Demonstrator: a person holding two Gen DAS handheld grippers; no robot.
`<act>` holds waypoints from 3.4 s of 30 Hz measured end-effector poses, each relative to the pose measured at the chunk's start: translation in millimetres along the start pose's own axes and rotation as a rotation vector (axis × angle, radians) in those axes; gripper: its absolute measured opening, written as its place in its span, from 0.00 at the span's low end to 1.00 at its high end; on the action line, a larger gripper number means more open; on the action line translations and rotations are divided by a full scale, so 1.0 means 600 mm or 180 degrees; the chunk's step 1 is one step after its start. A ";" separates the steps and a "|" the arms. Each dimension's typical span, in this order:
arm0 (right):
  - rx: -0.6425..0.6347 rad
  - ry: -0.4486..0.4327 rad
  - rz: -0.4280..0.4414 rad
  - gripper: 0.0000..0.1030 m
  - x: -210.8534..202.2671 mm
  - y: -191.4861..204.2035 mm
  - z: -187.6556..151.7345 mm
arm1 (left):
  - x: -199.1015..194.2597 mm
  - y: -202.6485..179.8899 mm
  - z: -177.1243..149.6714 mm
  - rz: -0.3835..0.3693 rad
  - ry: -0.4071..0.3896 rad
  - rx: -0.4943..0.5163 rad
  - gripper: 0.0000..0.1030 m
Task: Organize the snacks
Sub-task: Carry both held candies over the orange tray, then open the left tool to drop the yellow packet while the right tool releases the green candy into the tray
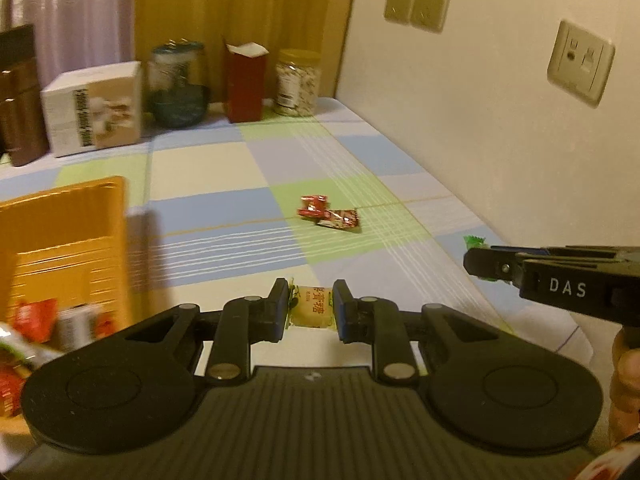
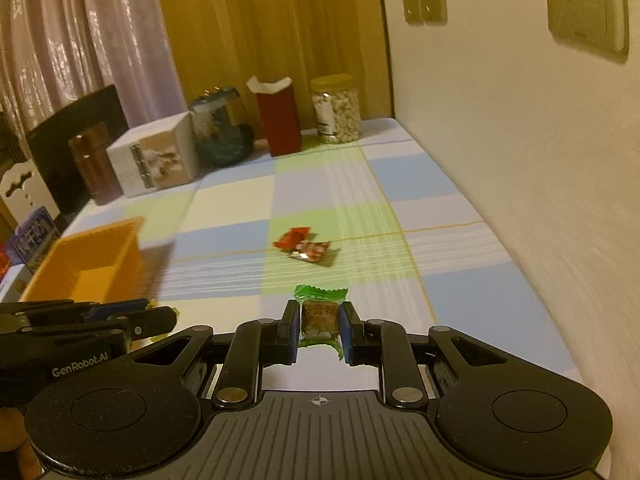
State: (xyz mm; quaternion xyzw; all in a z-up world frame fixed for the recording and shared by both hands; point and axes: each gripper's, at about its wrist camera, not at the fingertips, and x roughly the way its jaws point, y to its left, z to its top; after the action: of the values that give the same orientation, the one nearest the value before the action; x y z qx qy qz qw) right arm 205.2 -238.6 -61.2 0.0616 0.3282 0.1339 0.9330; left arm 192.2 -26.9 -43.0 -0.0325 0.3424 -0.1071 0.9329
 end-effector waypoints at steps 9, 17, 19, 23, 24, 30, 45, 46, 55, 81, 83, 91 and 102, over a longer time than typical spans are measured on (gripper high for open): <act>-0.0079 -0.0036 0.0180 0.20 -0.065 0.101 -0.017 | -0.126 0.053 -0.016 0.0296 -0.0126 -0.0124 0.20; -0.0231 -0.0031 0.0417 0.20 -0.080 0.191 -0.034 | -0.195 0.105 -0.032 0.0501 -0.0200 -0.0242 0.20; -0.0272 -0.0022 0.0463 0.20 -0.080 0.210 -0.037 | -0.207 0.118 -0.036 0.0536 -0.0207 -0.0283 0.20; -0.0335 -0.0017 0.0529 0.20 -0.078 0.237 -0.041 | -0.223 0.143 -0.044 0.0606 -0.0211 -0.0326 0.20; -0.0347 -0.0019 0.0541 0.20 -0.078 0.243 -0.041 | -0.226 0.150 -0.045 0.0623 -0.0211 -0.0339 0.20; -0.0429 -0.0020 0.0616 0.20 -0.071 0.275 -0.038 | -0.235 0.175 -0.050 0.0677 -0.0211 -0.0381 0.20; -0.0542 0.0061 0.0739 0.20 -0.018 0.323 -0.028 | -0.208 0.219 -0.049 0.0713 -0.0098 -0.0329 0.20; -0.0543 0.0072 0.0747 0.20 -0.013 0.325 -0.028 | -0.205 0.223 -0.049 0.0719 -0.0089 -0.0323 0.20; -0.0502 0.0149 0.0826 0.20 0.032 0.342 -0.022 | -0.175 0.264 -0.039 0.0786 -0.0029 -0.0305 0.20; -0.0386 0.0266 0.0973 0.21 0.088 0.362 -0.017 | -0.142 0.299 -0.062 0.0832 0.0116 -0.0333 0.34; -0.0372 0.0263 0.1011 0.21 0.091 0.365 -0.013 | -0.144 0.300 -0.061 0.0843 0.0102 -0.0339 0.34; -0.0248 0.0188 0.1240 0.36 0.100 0.370 0.002 | -0.147 0.309 -0.060 0.0891 0.0092 -0.0367 0.36; -0.0095 0.0085 0.0907 0.63 0.047 0.323 -0.008 | -0.171 0.283 -0.061 0.0854 0.0038 -0.0374 0.47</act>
State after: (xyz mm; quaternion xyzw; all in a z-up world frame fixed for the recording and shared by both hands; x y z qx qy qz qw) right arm 182.6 -44.8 -42.2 0.0918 0.3265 0.2708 0.9009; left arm 122.4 162.1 -28.5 -0.0404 0.3549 0.0386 0.9332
